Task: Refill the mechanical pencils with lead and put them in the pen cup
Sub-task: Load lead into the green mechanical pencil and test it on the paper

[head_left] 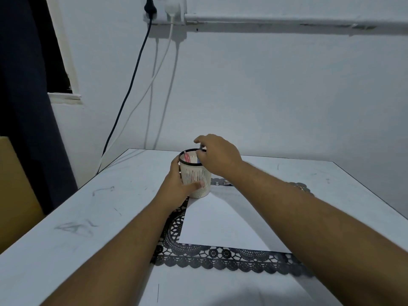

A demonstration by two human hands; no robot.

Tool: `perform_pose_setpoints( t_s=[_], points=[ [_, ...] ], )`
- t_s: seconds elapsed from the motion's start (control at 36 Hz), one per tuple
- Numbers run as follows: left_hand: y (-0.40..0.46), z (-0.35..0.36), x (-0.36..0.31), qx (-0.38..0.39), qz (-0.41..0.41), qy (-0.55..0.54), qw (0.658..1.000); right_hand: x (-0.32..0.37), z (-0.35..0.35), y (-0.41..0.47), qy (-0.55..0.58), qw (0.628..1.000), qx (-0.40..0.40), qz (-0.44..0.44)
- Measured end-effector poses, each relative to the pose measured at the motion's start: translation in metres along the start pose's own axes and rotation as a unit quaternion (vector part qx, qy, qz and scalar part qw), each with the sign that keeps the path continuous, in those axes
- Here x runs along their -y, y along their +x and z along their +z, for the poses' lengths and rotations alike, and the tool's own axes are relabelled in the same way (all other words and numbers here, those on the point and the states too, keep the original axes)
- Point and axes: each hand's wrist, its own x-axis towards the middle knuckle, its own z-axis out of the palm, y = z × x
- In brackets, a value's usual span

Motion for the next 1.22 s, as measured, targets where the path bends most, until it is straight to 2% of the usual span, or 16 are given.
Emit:
perform_pose_setpoints(
  t_s=[0.11, 0.17, 0.25, 0.33, 0.39, 0.42, 0.47, 0.56, 0.64, 0.69, 0.75, 0.86, 1.0, 1.11, 1.22],
  points=[
    [0.002, 0.0, 0.002, -0.008, 0.005, 0.003, 1.0, -0.01, -0.007, -0.011, 0.061, 0.997, -0.044, -0.01],
    [0.003, -0.002, -0.002, -0.045, 0.015, -0.008, 0.999, -0.017, -0.013, -0.021, 0.092, 0.993, -0.066, -0.015],
    [-0.002, -0.002, -0.018, -0.144, 0.089, 0.009, 0.985, -0.032, -0.02, -0.044, 0.114, 0.99, -0.087, -0.018],
    [-0.012, -0.001, -0.046, -0.221, 0.209, 0.112, 0.946, -0.05, -0.022, -0.071, 0.116, 0.991, -0.061, -0.004],
    [-0.017, 0.003, -0.058, -0.213, 0.321, 0.194, 0.902, -0.062, -0.021, -0.087, 0.101, 0.994, -0.023, 0.018],
    [-0.018, 0.008, -0.061, -0.186, 0.369, 0.219, 0.884, -0.068, -0.019, -0.095, 0.086, 0.996, 0.003, 0.031],
    [-0.022, 0.022, -0.063, -0.102, 0.411, 0.25, 0.871, -0.076, -0.014, -0.11, 0.037, 0.997, 0.054, 0.045],
    [-0.03, 0.047, -0.057, 0.012, 0.358, 0.339, 0.87, -0.084, -0.001, -0.129, -0.008, 0.993, 0.104, 0.051],
    [-0.036, 0.066, -0.044, 0.076, 0.291, 0.448, 0.842, -0.089, 0.011, -0.142, -0.017, 0.989, 0.141, 0.049],
    [-0.038, 0.072, -0.036, 0.083, 0.246, 0.488, 0.834, -0.091, 0.011, -0.144, -0.019, 0.989, 0.142, 0.039],
    [-0.04, 0.074, -0.032, 0.095, 0.218, 0.488, 0.84, -0.091, 0.009, -0.144, -0.01, 0.99, 0.138, 0.033],
    [-0.042, 0.073, -0.032, 0.113, 0.184, 0.473, 0.854, -0.092, 0.008, -0.145, -0.005, 0.989, 0.145, 0.029],
    [-0.043, 0.07, -0.035, 0.129, 0.165, 0.471, 0.857, -0.09, 0.002, -0.147, 0.018, 0.988, 0.144, 0.044],
    [-0.043, 0.07, -0.033, 0.13, 0.161, 0.475, 0.855, -0.095, -0.01, -0.146, 0.013, 0.989, 0.11, 0.098],
    [-0.043, 0.068, -0.031, 0.134, 0.159, 0.464, 0.861, -0.119, -0.038, -0.139, -0.022, 0.979, 0.037, 0.199]
  ],
)
